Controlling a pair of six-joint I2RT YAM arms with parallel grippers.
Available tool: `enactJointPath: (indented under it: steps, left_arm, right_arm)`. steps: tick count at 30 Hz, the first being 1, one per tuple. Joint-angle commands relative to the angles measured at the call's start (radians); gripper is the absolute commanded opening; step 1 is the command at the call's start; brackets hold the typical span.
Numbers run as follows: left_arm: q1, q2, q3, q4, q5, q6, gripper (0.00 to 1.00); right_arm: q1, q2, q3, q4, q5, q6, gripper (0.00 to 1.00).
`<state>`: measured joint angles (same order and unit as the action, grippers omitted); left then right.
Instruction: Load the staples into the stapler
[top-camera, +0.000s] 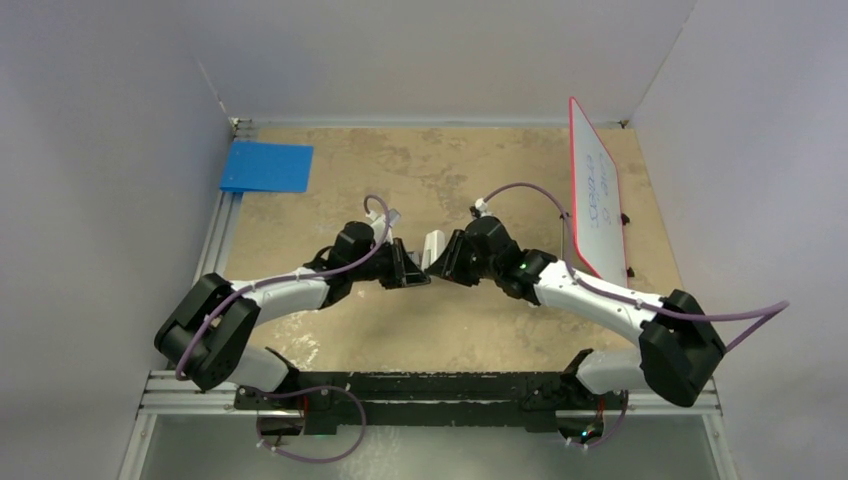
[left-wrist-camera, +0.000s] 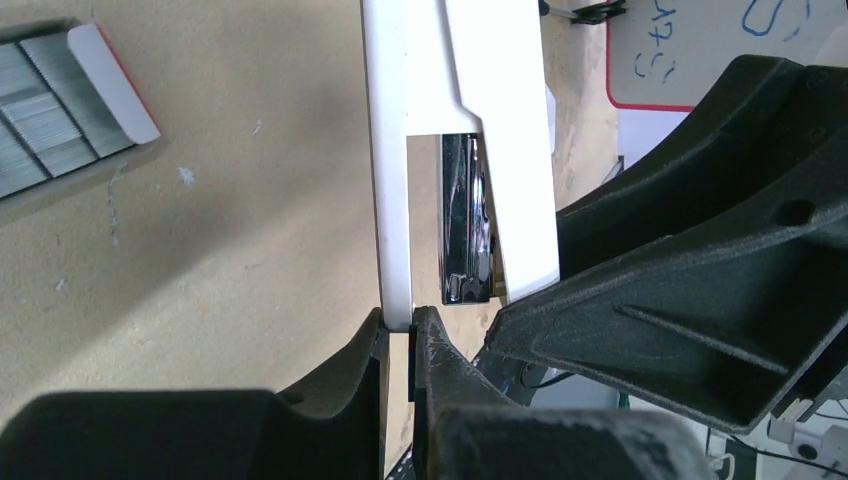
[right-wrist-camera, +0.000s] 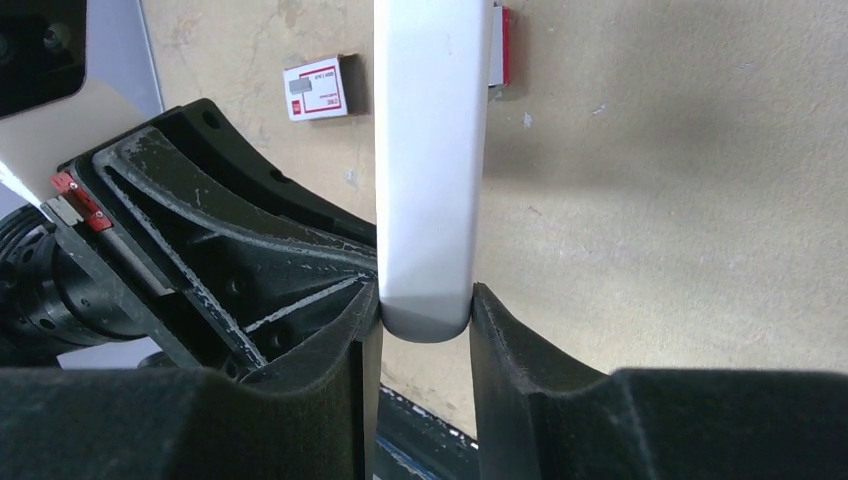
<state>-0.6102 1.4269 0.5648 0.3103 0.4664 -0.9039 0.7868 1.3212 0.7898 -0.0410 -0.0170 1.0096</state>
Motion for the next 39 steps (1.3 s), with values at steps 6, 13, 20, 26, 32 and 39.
enactJointPath:
  steps: [6,13,20,26,32,39]
  left_arm:
    - [0.028,-0.024,-0.009,-0.084,-0.056,0.138,0.00]
    - [0.052,-0.040,-0.026,-0.019,0.048,0.187,0.00]
    - [0.050,-0.039,-0.037,0.009,0.163,0.234,0.00]
    - [0.050,-0.011,-0.050,0.026,0.209,0.227,0.00]
    - [0.045,0.042,-0.057,0.068,0.240,0.187,0.00]
    - [0.031,0.116,-0.061,0.150,0.296,0.129,0.00]
  right_arm:
    - [-0.083,-0.091,0.066,-0.043,0.008,-0.012,0.26]
    - [-0.099,-0.089,0.075,-0.051,-0.007,-0.047,0.27]
    - [-0.121,-0.047,0.106,-0.073,0.124,-0.068,0.34]
    - [-0.145,0.006,0.128,-0.065,0.227,-0.063,0.36]
    - [-0.149,0.064,0.123,-0.030,0.252,-0.059,0.35]
    - [-0.149,0.139,0.090,-0.006,0.289,-0.045,0.35]
